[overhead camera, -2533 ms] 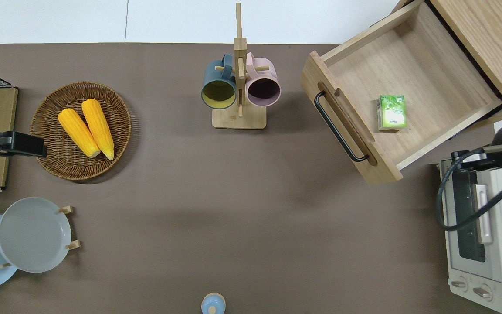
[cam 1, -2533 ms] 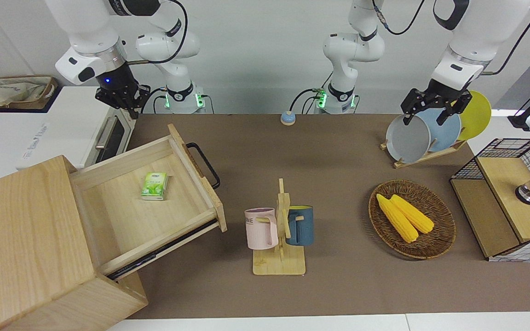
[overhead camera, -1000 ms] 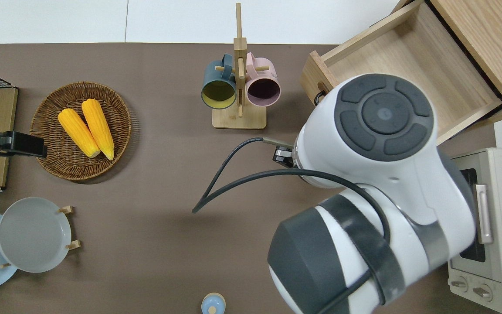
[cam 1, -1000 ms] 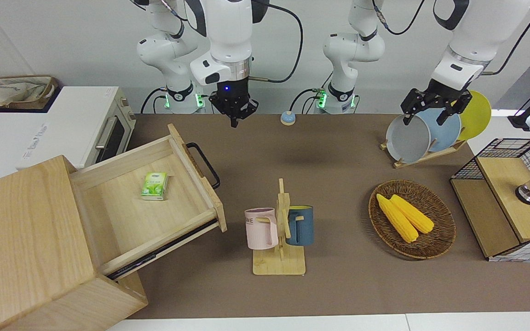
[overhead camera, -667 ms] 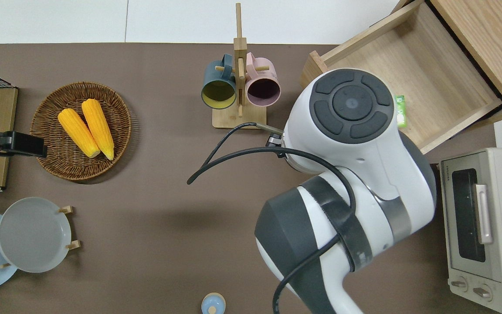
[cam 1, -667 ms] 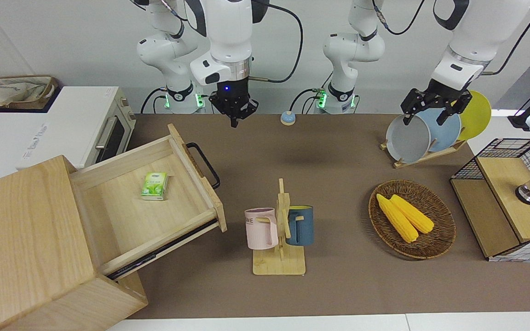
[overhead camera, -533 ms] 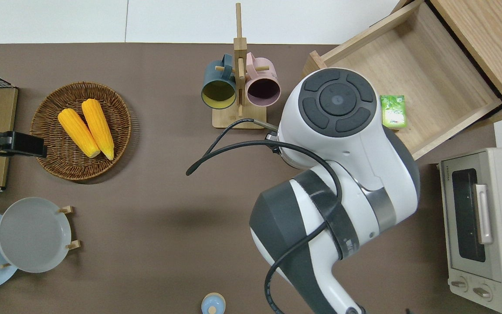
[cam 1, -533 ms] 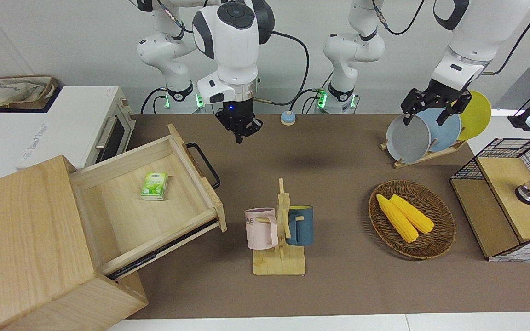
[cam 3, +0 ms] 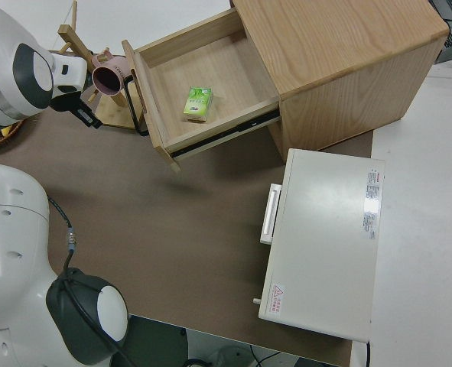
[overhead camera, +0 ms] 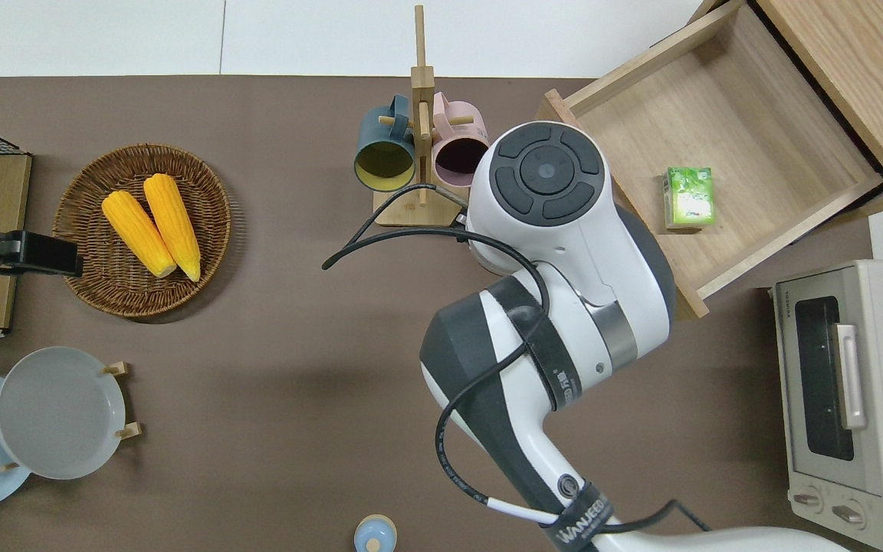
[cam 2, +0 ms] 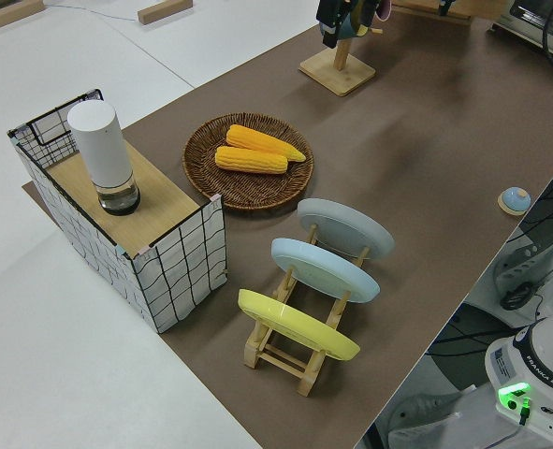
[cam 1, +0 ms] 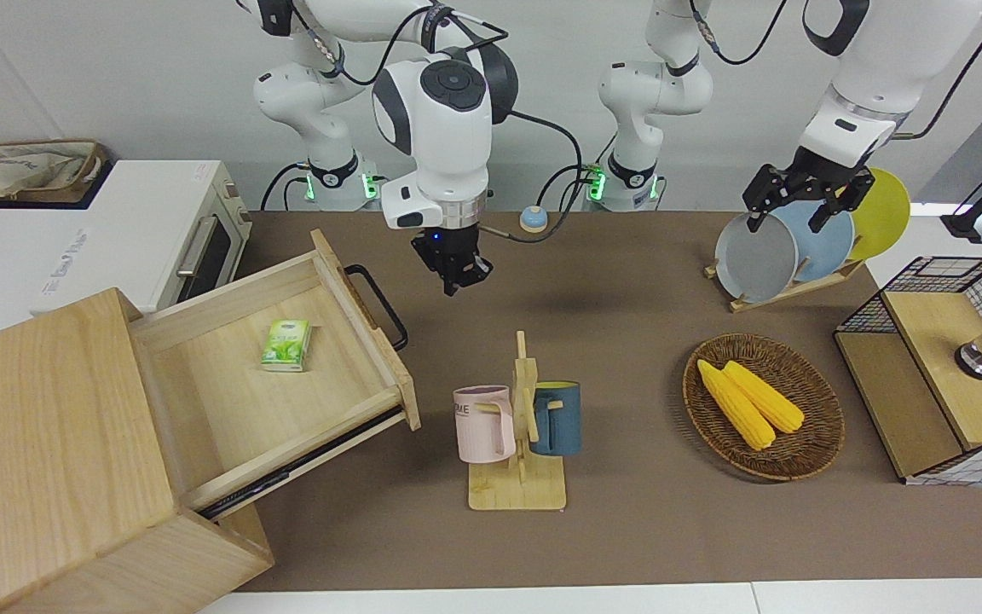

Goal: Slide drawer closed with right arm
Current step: 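Push the drawer front with the right gripper into the wooden cabinet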

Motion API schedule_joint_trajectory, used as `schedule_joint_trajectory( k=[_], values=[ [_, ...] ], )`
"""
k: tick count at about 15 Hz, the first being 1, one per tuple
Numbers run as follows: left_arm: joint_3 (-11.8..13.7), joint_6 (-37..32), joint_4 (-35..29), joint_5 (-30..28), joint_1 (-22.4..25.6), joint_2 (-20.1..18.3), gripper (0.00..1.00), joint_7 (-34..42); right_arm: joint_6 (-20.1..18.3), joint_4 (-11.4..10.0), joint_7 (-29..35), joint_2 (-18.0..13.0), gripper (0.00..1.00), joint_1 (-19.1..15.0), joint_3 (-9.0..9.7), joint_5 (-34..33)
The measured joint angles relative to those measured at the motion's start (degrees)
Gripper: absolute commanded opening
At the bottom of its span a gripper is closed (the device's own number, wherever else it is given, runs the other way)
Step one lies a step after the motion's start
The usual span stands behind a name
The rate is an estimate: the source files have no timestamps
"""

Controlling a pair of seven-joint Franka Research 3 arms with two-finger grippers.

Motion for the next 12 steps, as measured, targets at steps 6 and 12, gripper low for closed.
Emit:
schedule_joint_trajectory(
  k=[6, 12],
  values=[
    [0.00, 0.00, 0.00, 0.00, 0.00, 0.00, 1.00, 0.00, 4.20, 0.19, 3.19, 2.42, 0.000, -1.46, -0.38, 0.68],
    [0.00, 0.00, 0.00, 0.00, 0.00, 0.00, 1.00, 0.00, 4.21, 0.29, 6.20, 2.47, 0.000, -3.87, -0.41, 3.02]
  ],
)
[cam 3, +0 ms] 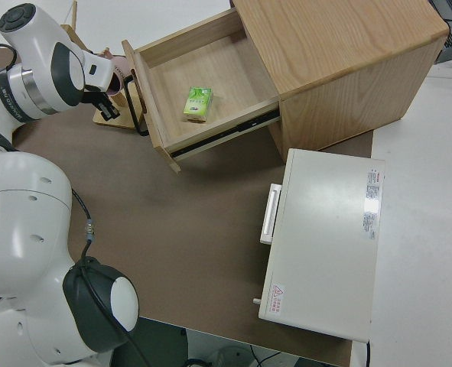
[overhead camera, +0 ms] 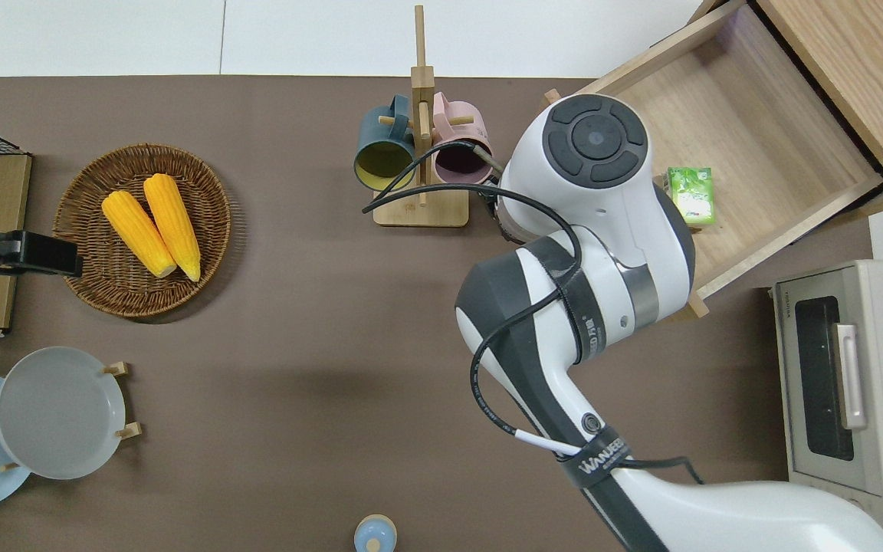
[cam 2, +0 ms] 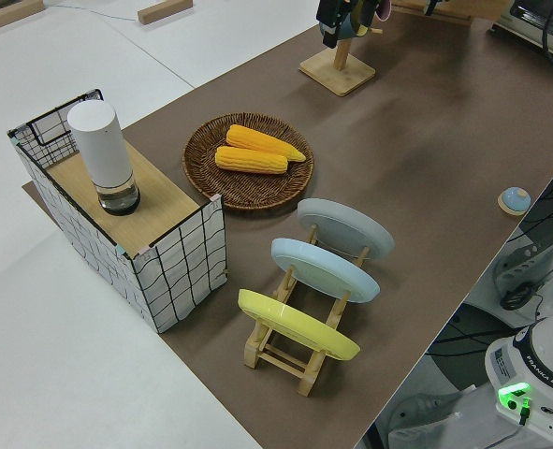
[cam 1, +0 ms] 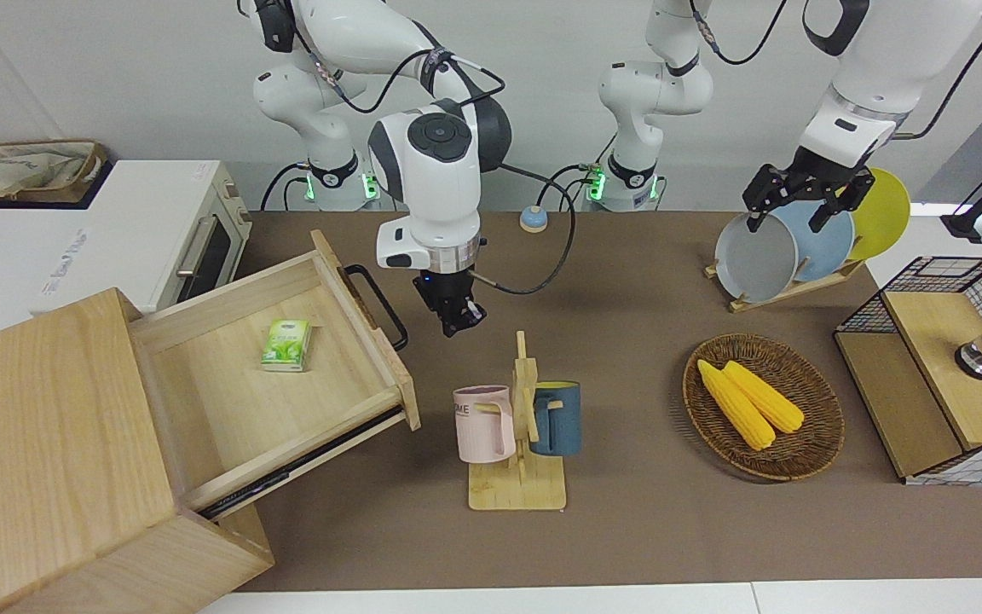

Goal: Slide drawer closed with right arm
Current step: 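Push the drawer front with the right gripper into the wooden cabinet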

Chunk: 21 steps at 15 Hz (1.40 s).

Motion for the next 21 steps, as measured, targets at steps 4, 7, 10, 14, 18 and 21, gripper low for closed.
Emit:
schedule_joint_trajectory(
  k=[4, 7, 10, 14, 18, 21],
  values=[
    [0.00, 0.00, 0.00, 0.00, 0.00, 0.00, 1.00, 0.00, -0.04, 0.00, 0.11, 0.01, 0.000, -1.97, 0.03, 0.77],
    [0.00, 0.00, 0.00, 0.00, 0.00, 0.00, 1.00, 0.00, -0.09, 0.00, 0.11, 0.05, 0.000, -3.08, 0.03, 0.79],
    [0.00, 0.00, 0.00, 0.00, 0.00, 0.00, 1.00, 0.00, -0.18, 0.00, 0.21, 0.09, 0.000, -3.30, 0.10, 0.80],
    [0.00, 0.00, 0.00, 0.00, 0.00, 0.00, 1.00, 0.00, -0.19, 0.00, 0.39, 0.32, 0.000, -5.03, 0.08, 0.80],
    [0.00, 0.00, 0.00, 0.00, 0.00, 0.00, 1.00, 0.00, -0.23, 0.00, -0.57, 1.08, 0.000, -8.61, 0.05, 0.78],
    [0.00, 0.00, 0.00, 0.00, 0.00, 0.00, 1.00, 0.00, -0.28, 0.00, -2.32, 1.47, 0.000, -10.48, 0.01, 0.66]
  ],
)
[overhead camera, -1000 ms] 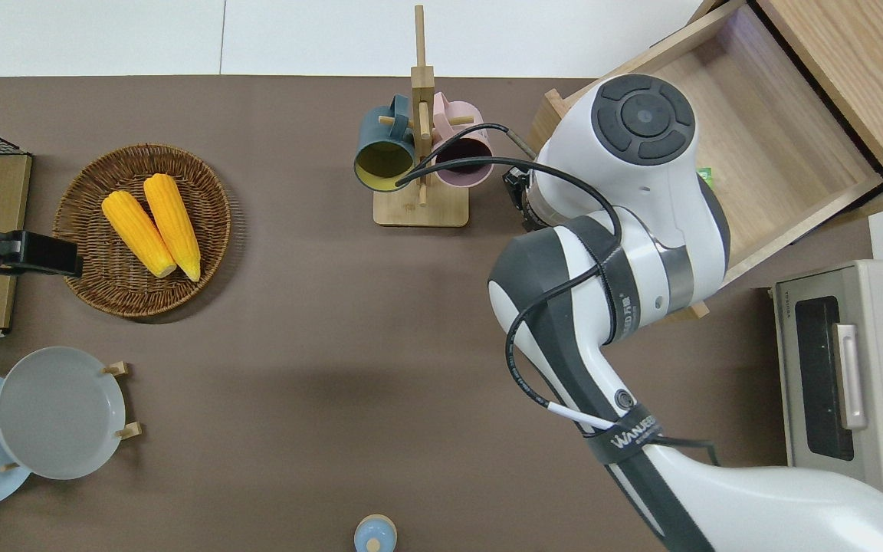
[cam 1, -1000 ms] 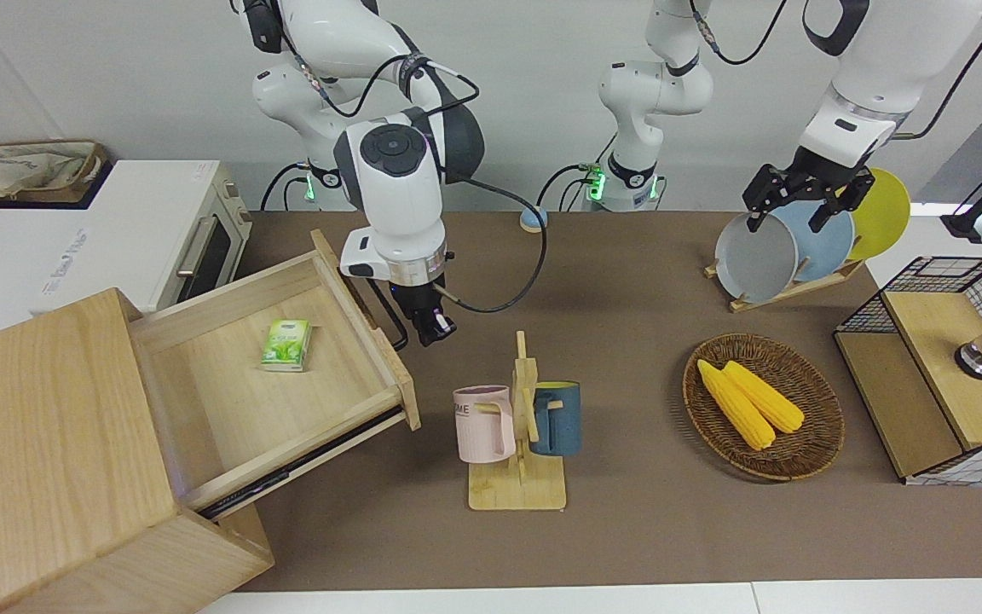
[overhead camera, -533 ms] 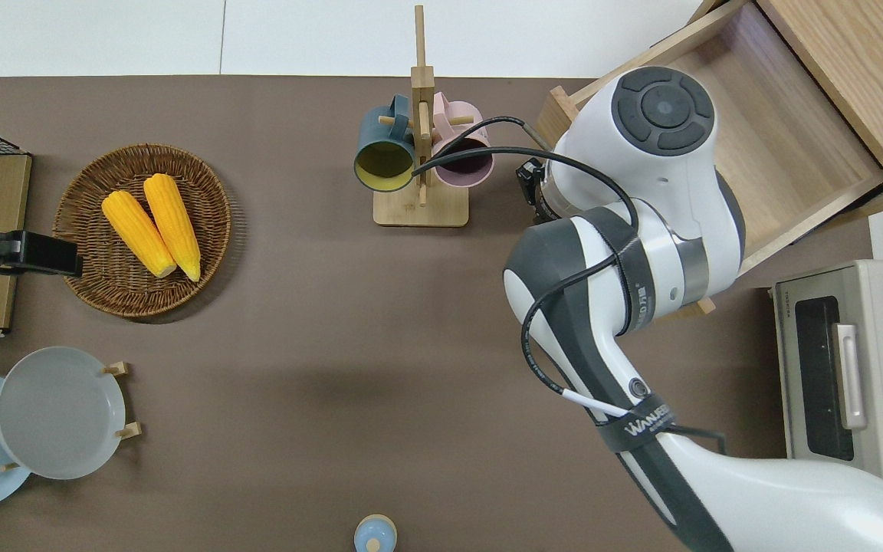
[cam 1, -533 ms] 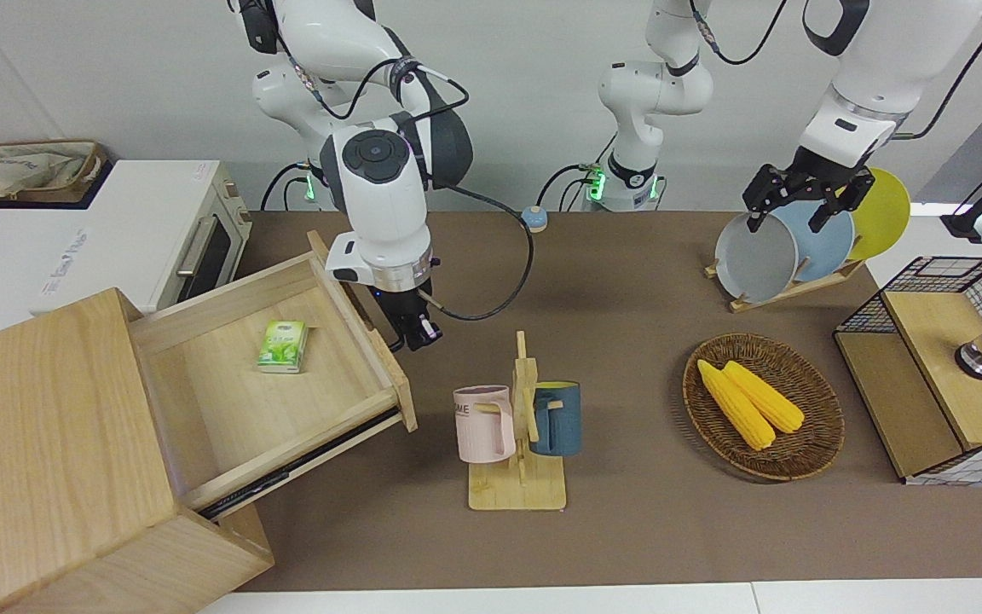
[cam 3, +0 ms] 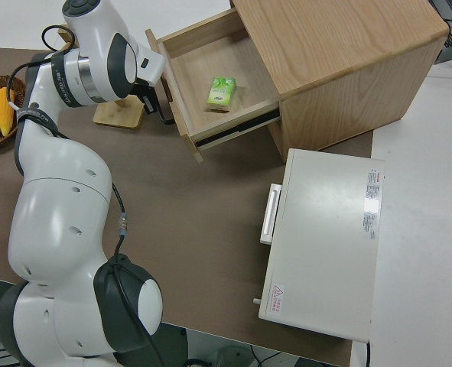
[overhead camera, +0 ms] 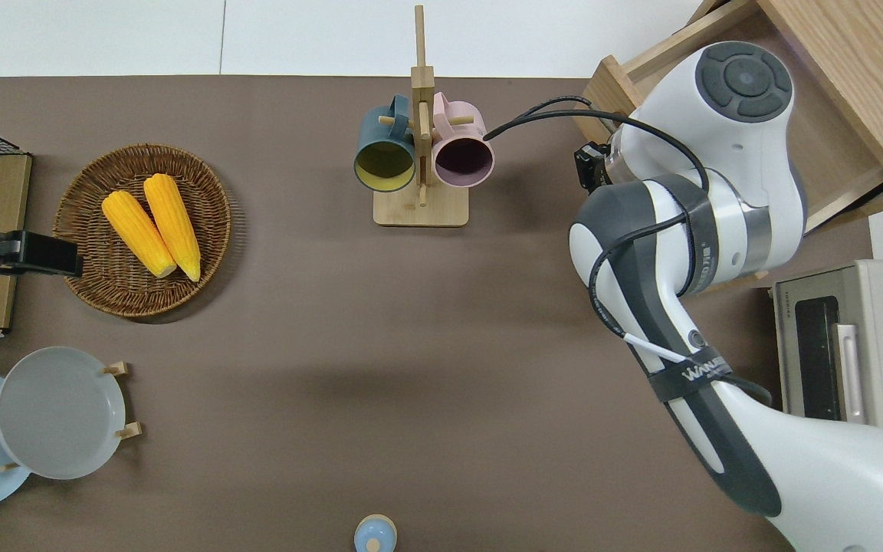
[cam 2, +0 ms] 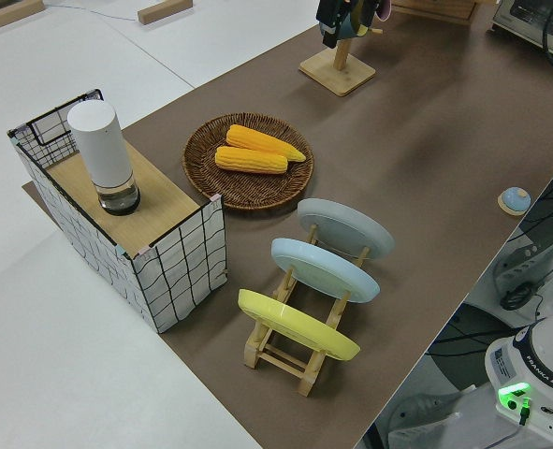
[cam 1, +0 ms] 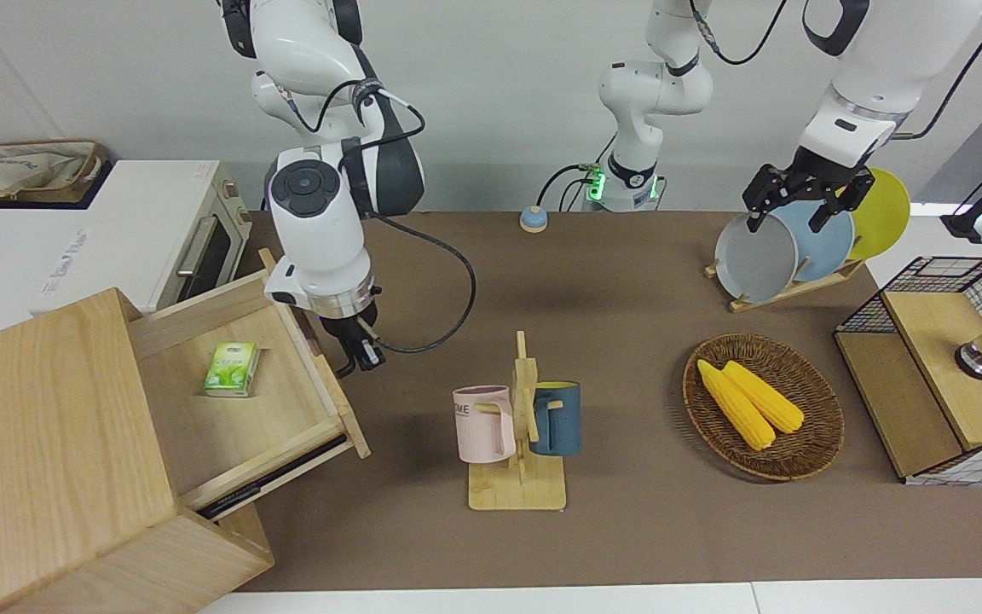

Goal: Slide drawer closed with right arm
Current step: 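Push the drawer front with the right gripper into the wooden cabinet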

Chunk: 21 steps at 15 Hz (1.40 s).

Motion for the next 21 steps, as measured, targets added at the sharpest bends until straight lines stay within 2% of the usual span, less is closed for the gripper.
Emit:
schedule_joint_trajectory(
  k=[11, 21],
  values=[
    [0.00, 0.00, 0.00, 0.00, 0.00, 0.00, 1.00, 0.00, -1.10, 0.50, -11.88, 0.04, 0.000, -6.23, -0.11, -0.02],
    [0.00, 0.00, 0.00, 0.00, 0.00, 0.00, 1.00, 0.00, -1.44, 3.53, -14.94, 0.01, 0.000, -9.64, -0.30, -0.02]
  ],
)
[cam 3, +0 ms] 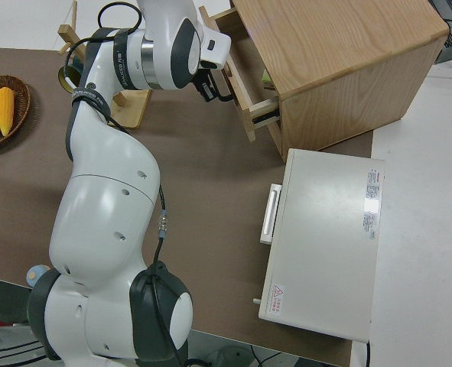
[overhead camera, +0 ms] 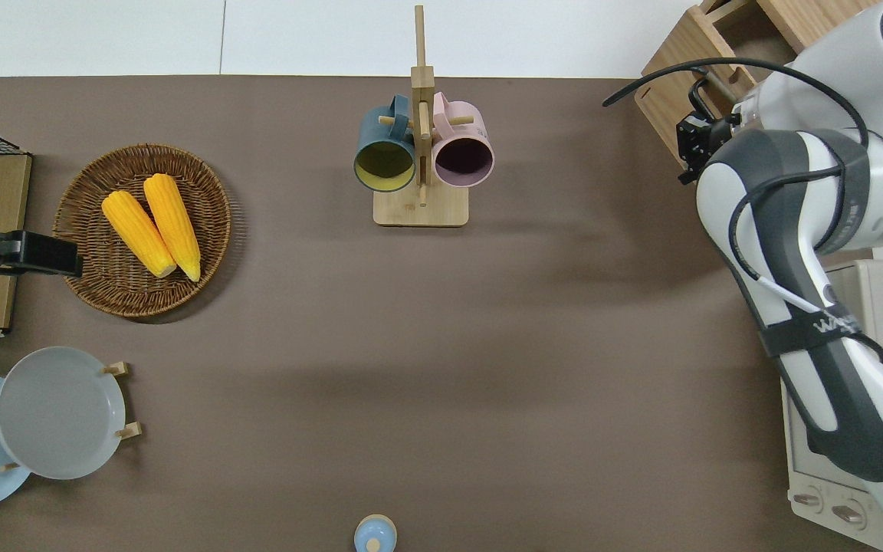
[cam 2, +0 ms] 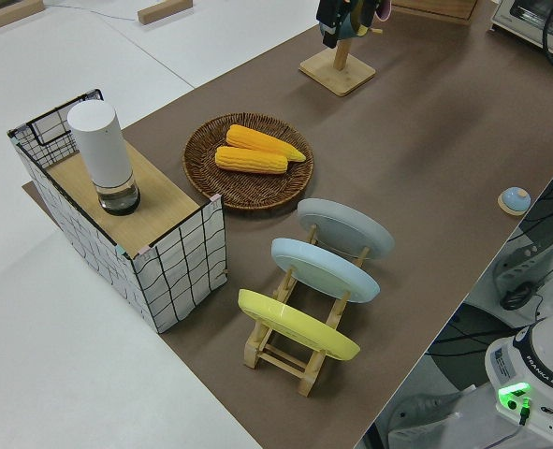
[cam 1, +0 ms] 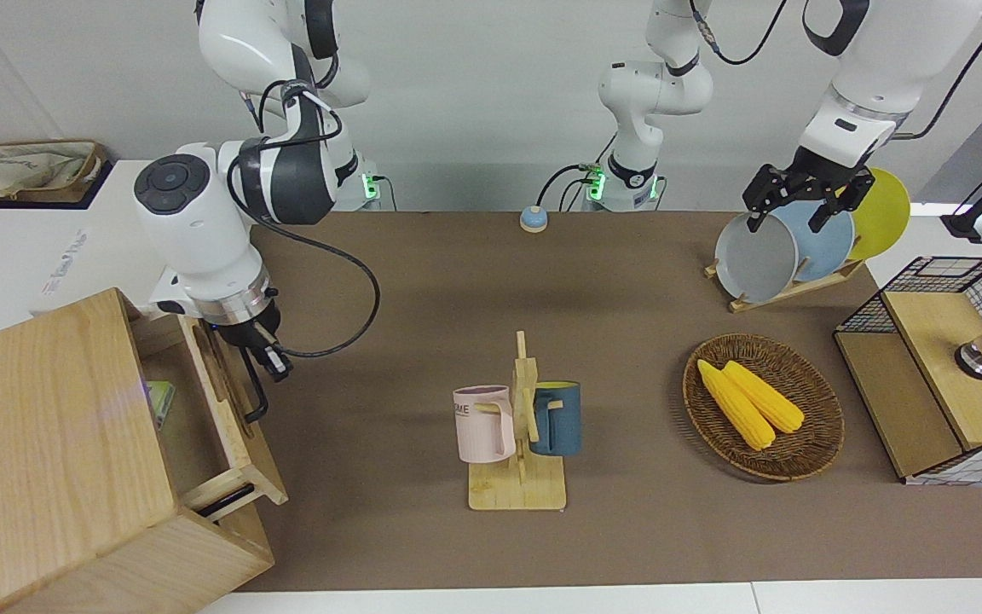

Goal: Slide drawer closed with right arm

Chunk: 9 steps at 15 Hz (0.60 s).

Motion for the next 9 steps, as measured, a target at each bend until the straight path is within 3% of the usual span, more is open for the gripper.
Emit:
schedule_joint_trajectory(
  k=[9],
  values=[
    [0.00, 0.00, 0.00, 0.00, 0.00, 0.00, 1.00, 0.00, 1.78, 1.99, -6.88, -0.03, 0.000, -4.03, 0.12, 0.06]
  ],
)
